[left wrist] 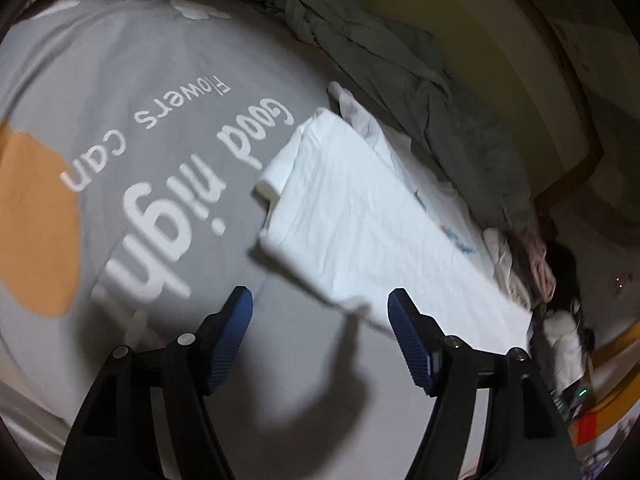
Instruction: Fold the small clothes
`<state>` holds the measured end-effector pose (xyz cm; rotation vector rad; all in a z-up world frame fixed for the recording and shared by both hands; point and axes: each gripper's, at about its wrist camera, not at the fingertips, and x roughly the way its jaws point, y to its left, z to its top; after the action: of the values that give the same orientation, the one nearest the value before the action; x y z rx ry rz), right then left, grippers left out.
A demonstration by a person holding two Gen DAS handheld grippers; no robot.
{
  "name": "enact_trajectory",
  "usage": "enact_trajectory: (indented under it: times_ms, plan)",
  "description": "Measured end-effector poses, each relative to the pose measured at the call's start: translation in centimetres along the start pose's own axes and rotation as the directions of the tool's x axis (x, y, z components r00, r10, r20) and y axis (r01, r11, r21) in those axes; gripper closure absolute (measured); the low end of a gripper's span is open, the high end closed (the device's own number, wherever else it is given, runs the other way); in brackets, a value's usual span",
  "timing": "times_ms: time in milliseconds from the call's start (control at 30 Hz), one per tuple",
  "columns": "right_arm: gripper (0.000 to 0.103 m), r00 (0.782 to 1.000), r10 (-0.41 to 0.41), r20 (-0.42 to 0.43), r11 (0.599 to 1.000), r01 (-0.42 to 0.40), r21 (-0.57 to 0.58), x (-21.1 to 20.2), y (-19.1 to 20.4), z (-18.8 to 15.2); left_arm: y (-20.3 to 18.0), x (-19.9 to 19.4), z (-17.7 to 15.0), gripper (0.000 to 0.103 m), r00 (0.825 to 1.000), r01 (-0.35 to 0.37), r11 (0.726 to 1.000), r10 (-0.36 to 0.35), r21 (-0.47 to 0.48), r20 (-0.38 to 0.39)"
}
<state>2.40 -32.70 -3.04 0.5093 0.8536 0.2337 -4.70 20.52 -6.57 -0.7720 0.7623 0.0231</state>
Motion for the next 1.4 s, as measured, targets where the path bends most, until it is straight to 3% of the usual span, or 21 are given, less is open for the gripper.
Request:
enact_trajectory:
  times_ms: [67,133,167,200,233,300,400,467,633,733,800,933,1033,1067,1100,1167,1333,1367,1400]
  plan:
    - [0.047,1.000,0.024,0.001,0.999,-0.024,0.027,0.8,-0.2,0.3,-0.1,0.7,1.1,0.034,1.000,0.011,1.000,-0.011,-0.017,0.025]
    - [0.047,1.000,0.028,0.004,0.999,-0.029,0.022,1.6,0.0,1.2,-0.4,1.5,1.9,0.047,0.998,-0.035,0.999,0.034,0.005,0.049]
    - [0.049,1.000,0.024,0.010,0.999,-0.025,0.025,2.0,0.0,1.6,-0.5,1.8,2.2,0.071,0.996,-0.067,0.998,0.066,0.011,0.061]
    - [0.070,1.000,0.008,0.018,1.000,-0.008,0.026,2.3,0.0,1.8,-0.5,2.1,2.3,0.094,0.995,-0.087,0.996,0.085,0.022,0.059]
    - [0.098,1.000,-0.025,0.019,0.999,0.024,0.024,2.6,-0.1,1.9,-0.5,2.3,2.3,0.096,0.996,-0.076,0.997,0.075,0.028,0.044]
    - [0.098,0.999,-0.001,0.038,0.999,-0.001,0.034,2.0,-0.5,2.0,-0.6,1.6,2.1,0.097,0.996,-0.077,0.997,0.076,0.018,0.056]
    - [0.099,0.995,-0.006,0.097,1.000,0.008,-0.022,-0.9,0.4,1.7,-2.1,-1.5,1.7,0.097,0.988,-0.111,0.988,0.099,0.106,0.115]
    - [0.099,0.993,-0.010,0.119,0.998,0.017,-0.062,-3.5,1.4,0.9,-2.9,-3.6,0.6,0.097,0.982,-0.166,0.974,0.150,0.156,0.112]
    - [0.099,0.991,-0.136,-0.005,0.990,0.136,-0.027,-5.8,0.1,-3.7,-1.7,-3.6,-2.8,0.096,0.963,-0.264,0.943,0.268,0.202,0.005]
    - [0.098,0.976,-0.216,-0.006,0.974,0.215,-0.077,-4.9,0.0,-5.3,-1.6,-2.1,-3.5,0.087,0.942,-0.326,0.904,0.336,0.276,0.012]
    - [0.094,0.965,-0.263,0.002,0.959,0.261,-0.108,-4.7,0.7,-5.1,-2.1,-2.7,-2.7,0.078,0.942,-0.332,0.901,0.331,0.279,0.051]
    - [0.070,0.938,-0.325,0.122,0.930,0.340,-0.138,-6.3,2.1,-3.3,-4.2,-5.1,0.2,0.061,0.945,-0.317,0.894,0.270,0.317,0.182]
    - [0.069,0.916,-0.332,0.224,0.912,0.373,-0.171,-7.6,3.8,-1.3,-5.3,-4.0,3.8,0.057,0.945,-0.315,0.874,0.254,0.369,0.206]
    - [0.068,0.914,-0.320,0.250,0.912,0.369,-0.181,-7.9,4.4,-0.4,-5.4,-3.2,4.8,0.058,0.946,-0.316,0.870,0.260,0.379,0.193]
    - [0.065,0.913,-0.314,0.259,0.912,0.366,-0.184,-8.0,4.8,0.2,-5.4,-1.5,6.3,0.058,0.963,-0.269,0.876,0.235,0.401,0.134]
    - [0.062,0.921,-0.275,0.276,0.916,0.339,-0.216,-8.0,6.2,1.7,-4.8,1.6,8.4,0.058,0.977,-0.197,0.895,0.211,0.401,0.011]
    - [0.060,0.924,-0.241,0.298,0.880,0.338,-0.335,-5.8,9.9,2.7,-2.4,7.7,10.3,0.063,0.970,-0.128,0.943,0.184,0.309,-0.159]
    - [0.060,0.933,-0.227,0.281,0.878,0.321,-0.355,-4.8,10.5,2.8,-2.4,7.7,10.3,0.070,0.974,-0.110,0.946,0.163,0.304,-0.156]
    - [0.060,0.943,-0.210,0.259,0.879,0.298,-0.371,-3.9,10.9,3.0,-2.6,7.3,10.1,0.091,0.978,-0.073,0.946,0.129,0.316,-0.161]
